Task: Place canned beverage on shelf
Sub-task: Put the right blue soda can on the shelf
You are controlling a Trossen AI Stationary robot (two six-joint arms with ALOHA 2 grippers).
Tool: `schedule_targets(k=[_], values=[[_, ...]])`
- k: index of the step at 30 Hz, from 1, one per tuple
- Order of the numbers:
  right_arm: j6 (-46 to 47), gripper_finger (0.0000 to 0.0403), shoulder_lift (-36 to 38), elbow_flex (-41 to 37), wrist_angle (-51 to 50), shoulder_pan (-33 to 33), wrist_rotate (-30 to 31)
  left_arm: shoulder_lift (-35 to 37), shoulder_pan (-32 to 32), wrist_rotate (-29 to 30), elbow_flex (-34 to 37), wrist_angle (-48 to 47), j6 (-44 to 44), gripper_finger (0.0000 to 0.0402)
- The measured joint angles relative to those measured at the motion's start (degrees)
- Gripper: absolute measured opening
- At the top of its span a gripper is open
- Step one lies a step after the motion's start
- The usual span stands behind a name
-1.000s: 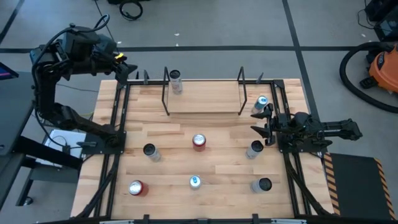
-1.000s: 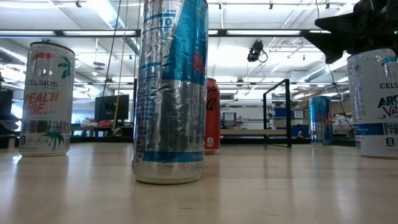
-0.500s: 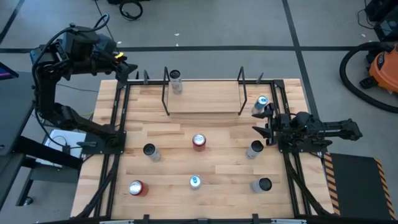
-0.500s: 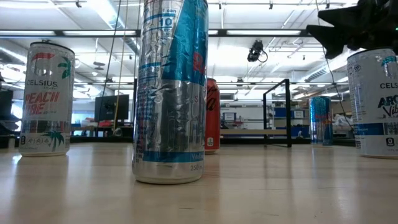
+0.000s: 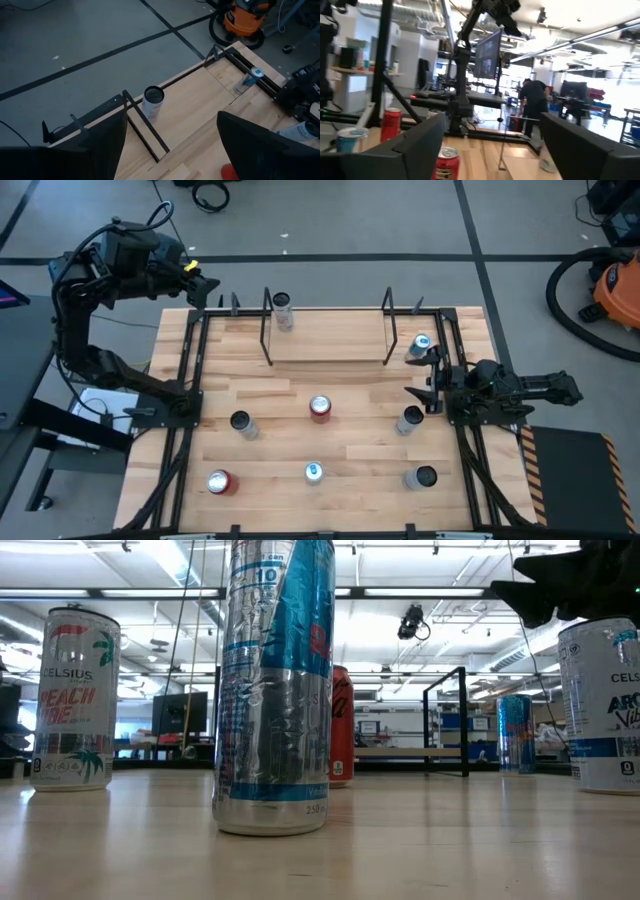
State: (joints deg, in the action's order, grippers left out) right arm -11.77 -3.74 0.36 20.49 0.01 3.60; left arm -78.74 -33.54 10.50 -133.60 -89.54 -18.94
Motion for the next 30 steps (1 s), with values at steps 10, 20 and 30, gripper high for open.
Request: schedule_targets(k=[10,20,30], values=[[13.6,0.0389,0.0,0.0,0.3,0.0,-6.6,0.0,0.0,0.0,0.0,0.0,1.8,0.0311],[11.9,0.0385,0.0,3.9,1.4,0.0,7.2,0.0,0.0,0.0,0.0,0.0,2.2,0.0311],[10.1,0.0384,-4.9,15.9,-10.1,0.0,19.6,0.0,0.0,0.0,0.0,0.0,5.3,0.0311]])
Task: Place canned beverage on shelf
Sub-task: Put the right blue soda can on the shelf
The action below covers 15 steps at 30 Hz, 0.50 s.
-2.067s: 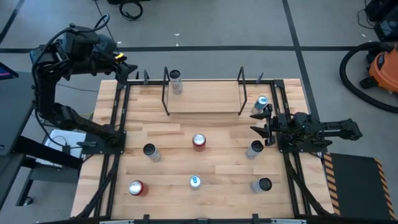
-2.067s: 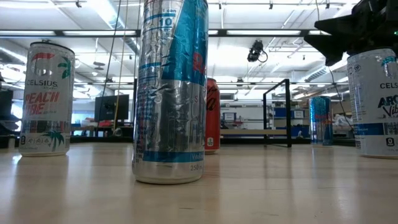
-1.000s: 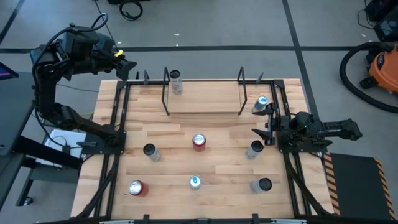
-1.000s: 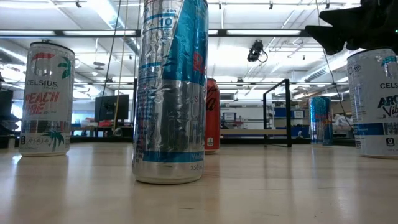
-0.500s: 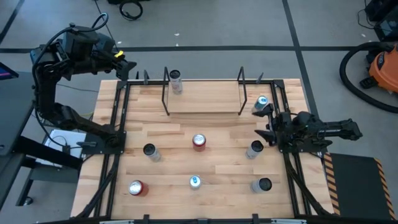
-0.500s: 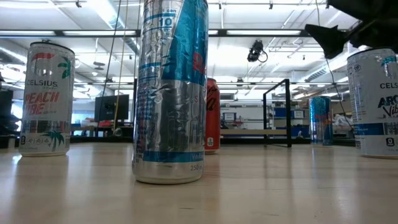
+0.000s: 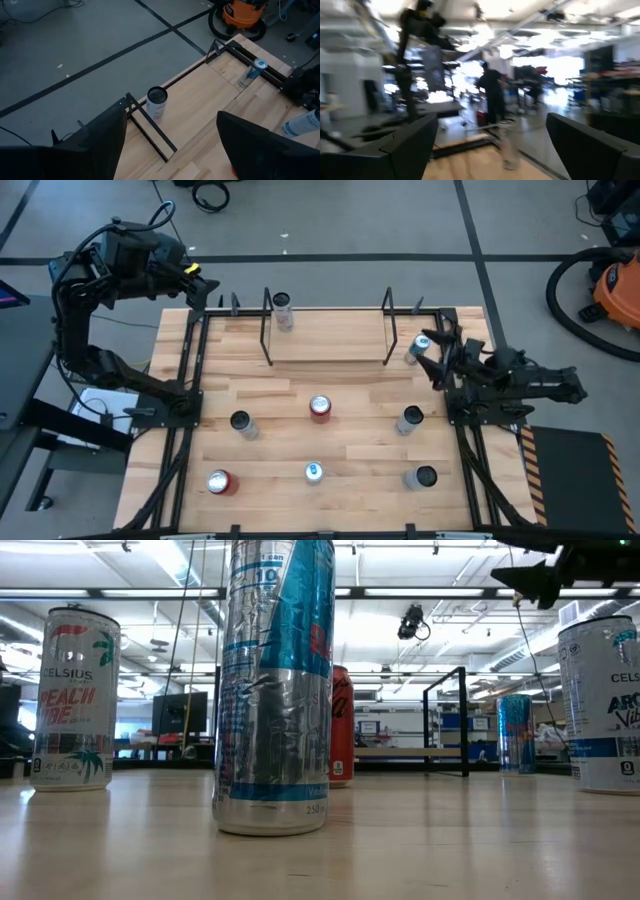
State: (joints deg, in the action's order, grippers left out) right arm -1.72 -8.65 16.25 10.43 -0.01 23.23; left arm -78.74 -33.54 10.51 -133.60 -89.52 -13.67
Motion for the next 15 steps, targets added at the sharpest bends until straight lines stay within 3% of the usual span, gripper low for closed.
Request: schedule_targets(k=[6,12,15], values=[[0.0,0.0384,-7.4,8.5,-6.6,0.0,5.8,0.0,0.0,0.0,0.0,-0.1,2.3,0.0311],[1.5,0.0384,-14.5,15.4,-13.9,0.0,19.7,0.0,0.0,0.0,0.0,-0.4,3.5,0.0311],[5.0,0.0384,-17.0,18.3,-19.2,0.0,23.2,0.1,0.0,0.0,0.0,-0.4,5.3,0.0311]])
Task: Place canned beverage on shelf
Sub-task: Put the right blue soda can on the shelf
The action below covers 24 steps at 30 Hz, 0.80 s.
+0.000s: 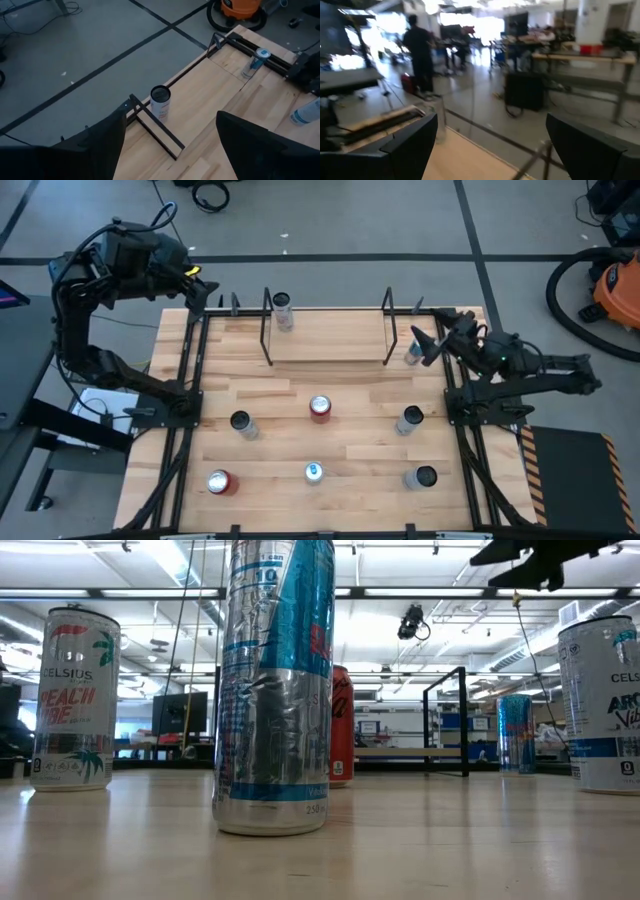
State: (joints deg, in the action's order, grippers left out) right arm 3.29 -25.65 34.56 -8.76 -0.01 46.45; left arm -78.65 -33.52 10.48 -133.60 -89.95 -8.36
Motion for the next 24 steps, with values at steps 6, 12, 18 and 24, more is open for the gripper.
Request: schedule_targets(k=[6,12,18,24], values=[[9.4,0.0384,-3.4,4.8,-10.1,0.0,4.2,0.0,0.0,0.0,0.0,0.0,1.0,0.0311],[17.2,0.0384,-6.2,8.4,-17.6,-0.2,6.4,0.0,0.0,-0.7,0.0,0.0,1.5,0.0311],[20.7,0.0384,-9.6,13.4,-26.4,-2.5,3.2,0.0,0.0,-0.7,0.0,0.0,1.6,0.0311],[22.5,0.0384,-13.2,19.8,-38.0,-7.2,-2.3,0.0,0.0,-0.7,0.0,0.0,1.6,0.0311]])
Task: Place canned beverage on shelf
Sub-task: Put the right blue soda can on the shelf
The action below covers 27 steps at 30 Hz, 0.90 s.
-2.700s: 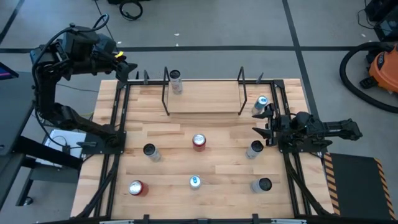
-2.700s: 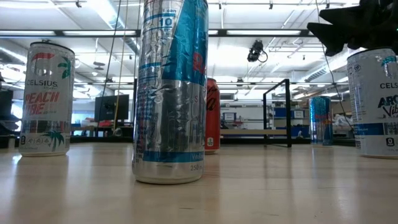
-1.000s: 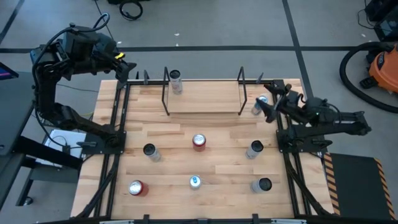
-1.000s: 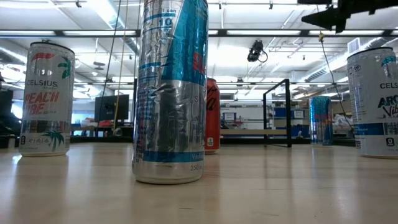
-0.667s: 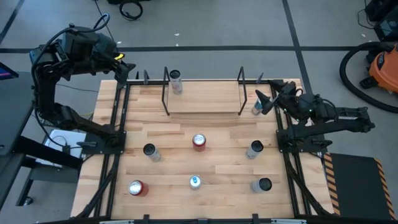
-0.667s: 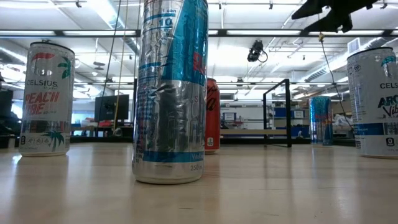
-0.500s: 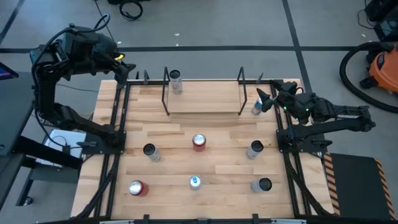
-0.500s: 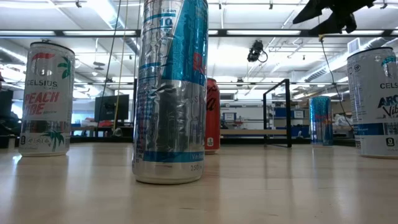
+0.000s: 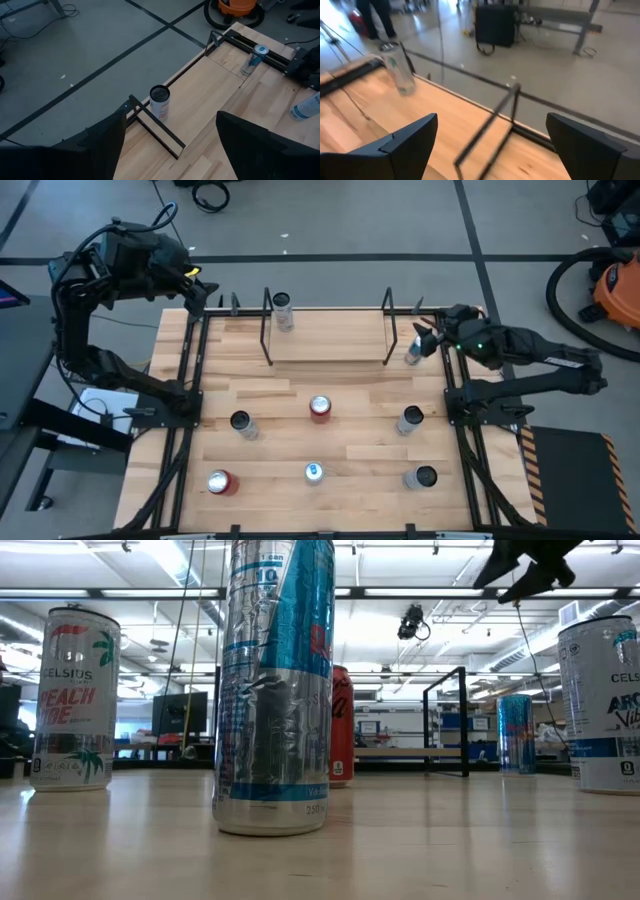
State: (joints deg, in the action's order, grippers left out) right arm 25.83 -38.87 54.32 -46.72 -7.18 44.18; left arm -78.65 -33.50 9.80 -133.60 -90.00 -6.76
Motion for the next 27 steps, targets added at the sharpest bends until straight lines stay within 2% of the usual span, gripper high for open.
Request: schedule_targets(k=[4,9,13,20,27], values=[[1.0,0.0384,-2.1,3.5,-9.0,-4.1,-6.4,0.0,0.0,0.0,0.0,0.0,0.0,0.0311],[8.7,0.0384,-4.5,4.9,-15.9,-9.3,-9.5,0.0,0.0,0.0,0.0,0.0,0.0,0.0311],[9.2,0.0384,-6.7,4.9,-17.2,-12.3,-13.2,0.0,0.0,0.0,0.0,0.0,0.1,0.0311],[13.4,0.0384,-12.0,4.9,-18.0,-15.6,-15.6,0.0,0.0,0.0,0.0,0.0,0.1,0.0311],[13.6,0.0384,-17.4,4.2,-19.3,-17.7,-15.8,0.0,0.0,0.0,0.0,0.0,0.1,0.0311]])
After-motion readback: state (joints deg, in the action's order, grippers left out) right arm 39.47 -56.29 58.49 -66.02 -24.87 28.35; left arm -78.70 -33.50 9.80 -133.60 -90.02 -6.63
